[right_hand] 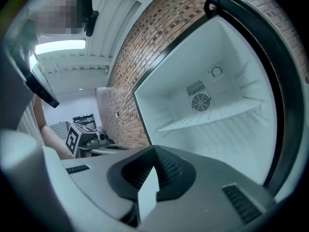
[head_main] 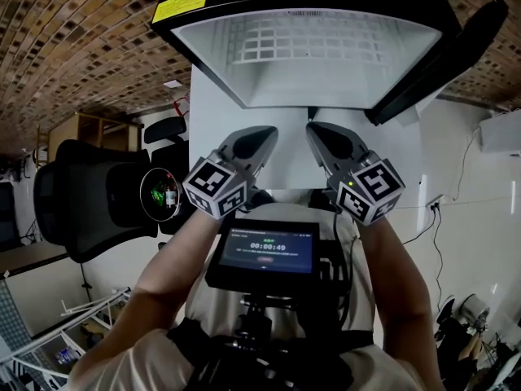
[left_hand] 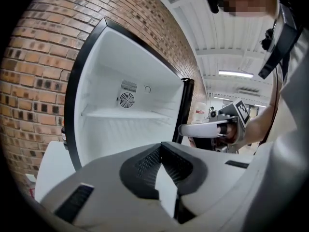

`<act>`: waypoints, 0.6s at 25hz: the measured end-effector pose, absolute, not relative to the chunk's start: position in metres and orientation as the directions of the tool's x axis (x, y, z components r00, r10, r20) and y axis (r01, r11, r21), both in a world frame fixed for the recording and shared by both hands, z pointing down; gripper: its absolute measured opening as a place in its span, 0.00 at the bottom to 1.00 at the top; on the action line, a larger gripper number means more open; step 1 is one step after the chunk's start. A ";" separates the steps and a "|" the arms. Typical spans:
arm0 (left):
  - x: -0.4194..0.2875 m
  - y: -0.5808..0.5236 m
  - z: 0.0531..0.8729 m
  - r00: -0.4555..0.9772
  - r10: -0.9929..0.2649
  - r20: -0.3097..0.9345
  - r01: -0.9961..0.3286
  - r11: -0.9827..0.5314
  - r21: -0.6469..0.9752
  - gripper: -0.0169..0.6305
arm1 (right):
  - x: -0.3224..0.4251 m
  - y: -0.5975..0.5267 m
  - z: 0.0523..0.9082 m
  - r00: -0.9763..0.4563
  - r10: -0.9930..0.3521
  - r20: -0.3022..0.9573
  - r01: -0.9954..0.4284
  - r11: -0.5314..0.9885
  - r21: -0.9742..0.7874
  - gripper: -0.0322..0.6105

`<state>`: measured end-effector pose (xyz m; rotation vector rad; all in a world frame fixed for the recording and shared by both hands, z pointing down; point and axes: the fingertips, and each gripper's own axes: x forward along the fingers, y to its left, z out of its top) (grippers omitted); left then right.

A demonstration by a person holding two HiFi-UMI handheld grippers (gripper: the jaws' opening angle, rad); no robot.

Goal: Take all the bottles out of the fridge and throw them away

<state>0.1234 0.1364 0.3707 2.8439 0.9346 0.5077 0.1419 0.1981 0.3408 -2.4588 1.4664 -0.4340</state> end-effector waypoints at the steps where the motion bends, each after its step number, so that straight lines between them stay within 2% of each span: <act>1: 0.125 0.140 0.371 0.755 0.592 0.283 0.557 -0.806 0.201 0.03 | 0.145 0.203 0.341 0.456 -0.881 0.129 -0.812 -0.471 -0.345 0.05; 15: 0.147 0.197 0.374 0.777 0.561 0.287 0.532 -0.828 0.177 0.03 | 0.160 0.246 0.350 0.400 -0.909 0.121 -0.844 -0.416 -0.337 0.05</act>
